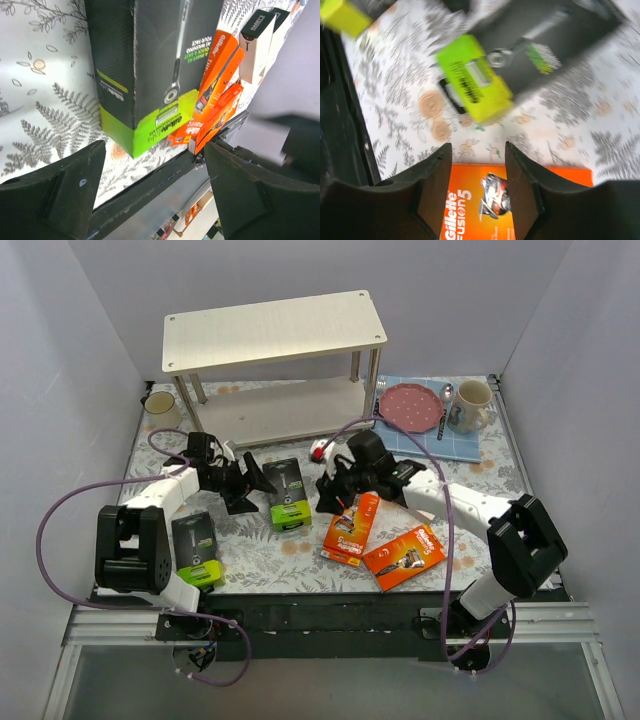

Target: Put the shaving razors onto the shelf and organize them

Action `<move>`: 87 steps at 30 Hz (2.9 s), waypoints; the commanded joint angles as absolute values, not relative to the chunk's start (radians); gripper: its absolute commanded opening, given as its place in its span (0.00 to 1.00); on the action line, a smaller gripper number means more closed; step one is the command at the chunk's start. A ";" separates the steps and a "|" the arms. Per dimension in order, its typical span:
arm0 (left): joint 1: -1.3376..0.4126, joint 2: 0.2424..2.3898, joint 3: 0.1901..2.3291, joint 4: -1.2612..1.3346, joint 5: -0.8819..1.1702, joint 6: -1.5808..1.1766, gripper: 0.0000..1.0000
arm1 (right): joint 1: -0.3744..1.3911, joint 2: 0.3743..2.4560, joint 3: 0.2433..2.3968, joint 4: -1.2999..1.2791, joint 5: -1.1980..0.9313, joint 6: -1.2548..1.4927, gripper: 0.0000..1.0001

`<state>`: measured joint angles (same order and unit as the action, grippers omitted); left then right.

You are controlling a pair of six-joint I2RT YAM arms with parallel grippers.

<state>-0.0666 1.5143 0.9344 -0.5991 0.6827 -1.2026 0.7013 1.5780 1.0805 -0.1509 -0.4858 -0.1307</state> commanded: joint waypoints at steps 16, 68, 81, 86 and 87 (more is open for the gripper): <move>-0.061 1.394 0.701 -0.245 0.742 -1.370 0.79 | 1.040 1.604 0.936 0.087 -0.281 -1.095 0.39; -0.002 1.548 0.535 0.234 0.983 -1.689 0.88 | 1.144 1.626 0.931 0.265 -0.066 -0.982 0.01; -0.026 1.703 0.503 0.499 1.074 -1.865 0.78 | 1.085 1.625 1.046 0.040 -0.198 -0.790 0.01; -0.071 1.736 0.554 0.454 1.111 -1.818 0.85 | 1.068 1.620 1.057 0.049 -0.201 -0.727 0.01; -0.080 1.750 0.560 0.454 1.117 -1.824 0.86 | 1.066 1.620 1.055 0.049 -0.209 -0.727 0.01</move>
<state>-0.0505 1.7290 0.5232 0.4717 1.0676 -1.8374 1.0767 1.6547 1.0046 0.0235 -0.1692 -0.7856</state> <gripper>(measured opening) 0.849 0.023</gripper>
